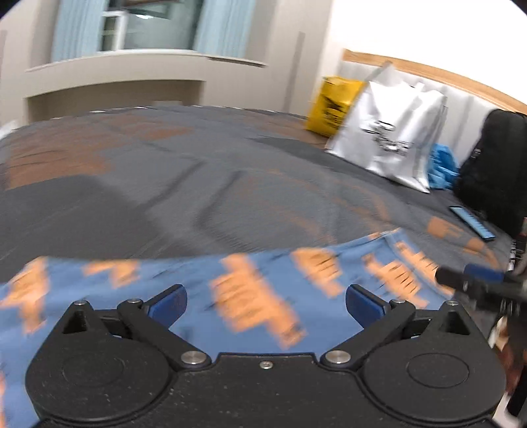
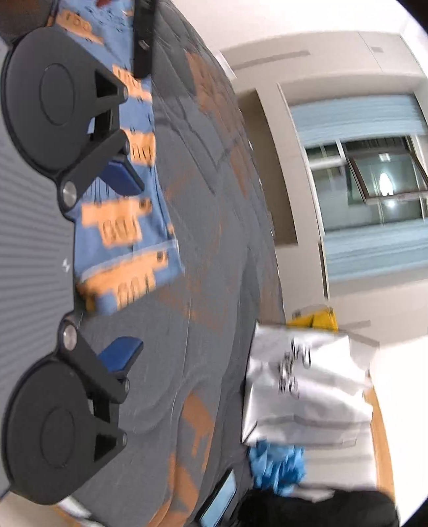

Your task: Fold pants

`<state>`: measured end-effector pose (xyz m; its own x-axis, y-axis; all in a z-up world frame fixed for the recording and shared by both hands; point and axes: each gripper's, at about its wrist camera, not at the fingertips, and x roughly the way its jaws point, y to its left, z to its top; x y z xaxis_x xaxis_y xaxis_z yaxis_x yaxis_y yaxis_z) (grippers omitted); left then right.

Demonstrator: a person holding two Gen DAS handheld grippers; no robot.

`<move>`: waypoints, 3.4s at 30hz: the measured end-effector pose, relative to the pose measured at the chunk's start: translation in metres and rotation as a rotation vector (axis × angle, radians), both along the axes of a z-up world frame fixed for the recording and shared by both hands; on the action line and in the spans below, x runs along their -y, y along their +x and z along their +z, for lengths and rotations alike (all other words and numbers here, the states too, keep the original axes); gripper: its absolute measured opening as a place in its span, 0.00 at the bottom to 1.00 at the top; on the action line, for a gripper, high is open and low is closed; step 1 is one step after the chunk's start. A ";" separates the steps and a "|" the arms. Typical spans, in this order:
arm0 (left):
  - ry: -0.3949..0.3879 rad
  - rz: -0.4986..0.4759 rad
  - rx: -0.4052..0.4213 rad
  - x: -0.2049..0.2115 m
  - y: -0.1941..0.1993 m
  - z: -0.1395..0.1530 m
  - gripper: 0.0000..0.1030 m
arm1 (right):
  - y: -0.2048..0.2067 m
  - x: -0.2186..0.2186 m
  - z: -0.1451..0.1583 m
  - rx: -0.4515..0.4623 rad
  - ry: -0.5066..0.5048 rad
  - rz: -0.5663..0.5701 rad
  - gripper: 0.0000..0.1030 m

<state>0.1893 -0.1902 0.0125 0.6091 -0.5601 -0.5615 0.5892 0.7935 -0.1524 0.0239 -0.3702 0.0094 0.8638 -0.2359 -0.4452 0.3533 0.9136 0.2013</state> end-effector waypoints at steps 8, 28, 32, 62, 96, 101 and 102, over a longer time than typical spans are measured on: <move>0.082 0.152 -0.028 -0.108 -0.011 -0.018 0.99 | 0.025 -0.033 -0.018 -0.114 -0.028 0.045 0.97; -0.053 0.690 -0.003 -0.341 -0.024 -0.003 0.99 | 0.164 -0.164 0.025 -0.097 0.025 0.638 0.96; -0.161 0.738 -0.034 -0.369 -0.012 -0.005 0.94 | 0.230 -0.221 0.023 -0.169 -0.028 0.805 0.79; 0.001 0.509 0.099 -0.250 -0.007 0.036 0.97 | 0.113 -0.231 0.027 -0.043 -0.313 0.709 0.91; 0.043 -0.335 0.070 0.139 0.044 0.008 0.99 | -0.065 0.048 -0.036 0.076 0.363 0.127 0.94; 0.109 -0.454 -0.033 0.197 0.058 -0.016 0.99 | -0.043 0.057 -0.040 0.072 0.475 0.133 0.86; 0.122 -0.470 -0.048 0.203 0.061 -0.020 0.99 | -0.040 0.058 -0.041 0.067 0.487 0.133 0.85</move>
<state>0.2502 -0.3933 -0.0072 0.2776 -0.6965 -0.6617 0.8825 0.4570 -0.1108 -0.0157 -0.4284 -0.0314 0.9028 0.0989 -0.4186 0.2120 0.7444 0.6332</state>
